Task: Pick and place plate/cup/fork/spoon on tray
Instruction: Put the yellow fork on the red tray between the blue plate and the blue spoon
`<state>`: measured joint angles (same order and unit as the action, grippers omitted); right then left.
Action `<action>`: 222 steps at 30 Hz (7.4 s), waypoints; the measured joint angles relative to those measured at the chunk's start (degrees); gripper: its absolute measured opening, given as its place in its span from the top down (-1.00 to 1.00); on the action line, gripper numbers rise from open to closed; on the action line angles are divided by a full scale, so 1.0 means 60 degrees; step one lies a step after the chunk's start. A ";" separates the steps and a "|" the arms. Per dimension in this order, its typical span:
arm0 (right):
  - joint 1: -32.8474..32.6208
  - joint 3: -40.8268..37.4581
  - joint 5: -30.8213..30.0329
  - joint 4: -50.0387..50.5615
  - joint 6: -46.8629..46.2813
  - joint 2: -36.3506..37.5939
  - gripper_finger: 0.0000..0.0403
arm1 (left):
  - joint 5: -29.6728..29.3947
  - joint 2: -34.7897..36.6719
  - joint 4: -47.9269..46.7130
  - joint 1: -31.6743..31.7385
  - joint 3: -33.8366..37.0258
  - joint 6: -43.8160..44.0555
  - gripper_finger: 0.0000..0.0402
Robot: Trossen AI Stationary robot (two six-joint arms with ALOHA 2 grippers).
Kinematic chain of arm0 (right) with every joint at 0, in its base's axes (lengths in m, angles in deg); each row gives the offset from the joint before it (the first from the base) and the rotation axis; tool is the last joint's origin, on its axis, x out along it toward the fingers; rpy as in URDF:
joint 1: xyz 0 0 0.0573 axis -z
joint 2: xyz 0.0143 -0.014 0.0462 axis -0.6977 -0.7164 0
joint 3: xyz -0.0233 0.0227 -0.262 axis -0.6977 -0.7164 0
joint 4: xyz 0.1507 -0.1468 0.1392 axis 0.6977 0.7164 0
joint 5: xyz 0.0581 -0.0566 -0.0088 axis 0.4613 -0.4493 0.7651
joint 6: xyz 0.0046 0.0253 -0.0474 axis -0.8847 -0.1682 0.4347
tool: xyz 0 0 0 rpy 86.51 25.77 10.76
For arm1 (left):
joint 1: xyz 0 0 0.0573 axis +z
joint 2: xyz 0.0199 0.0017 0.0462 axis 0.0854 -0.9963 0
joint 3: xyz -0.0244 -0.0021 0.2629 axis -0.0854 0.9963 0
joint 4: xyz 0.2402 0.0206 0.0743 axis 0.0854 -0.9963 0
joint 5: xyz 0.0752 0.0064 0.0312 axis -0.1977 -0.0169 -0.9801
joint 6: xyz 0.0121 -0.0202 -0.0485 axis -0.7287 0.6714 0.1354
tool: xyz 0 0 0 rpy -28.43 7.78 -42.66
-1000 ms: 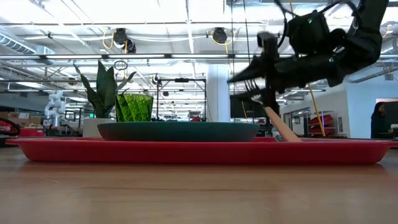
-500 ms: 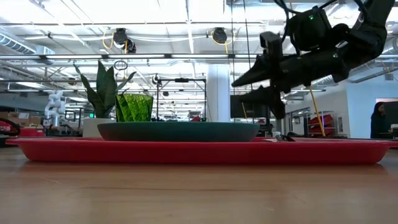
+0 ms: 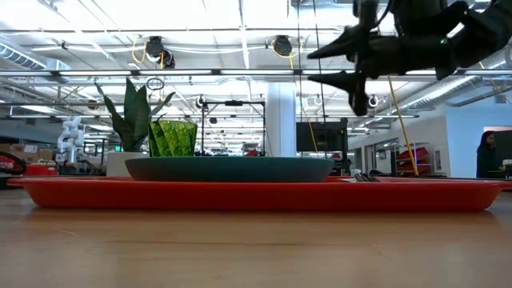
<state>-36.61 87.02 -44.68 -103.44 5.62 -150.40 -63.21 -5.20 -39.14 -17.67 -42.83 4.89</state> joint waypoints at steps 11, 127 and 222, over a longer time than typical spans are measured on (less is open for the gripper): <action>-0.0491 0.1617 0.1139 0.7758 0.1013 0.2159 0.23 | -0.0774 -0.0921 -0.6125 0.0235 0.0014 0.2773 0.92; -0.0648 0.5793 -0.1002 1.3230 -0.4027 -0.3668 0.23 | -0.3295 0.1274 -0.3427 -0.0146 0.0171 0.0325 0.44; -0.0543 0.4467 -0.0974 1.1026 -0.5655 -0.4203 0.85 | -0.3035 0.1275 -0.3548 -0.0146 0.0171 0.0445 0.44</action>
<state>-39.87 113.83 -50.53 -37.28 -28.30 -175.62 -81.42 2.45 -60.42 -18.55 -41.80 7.56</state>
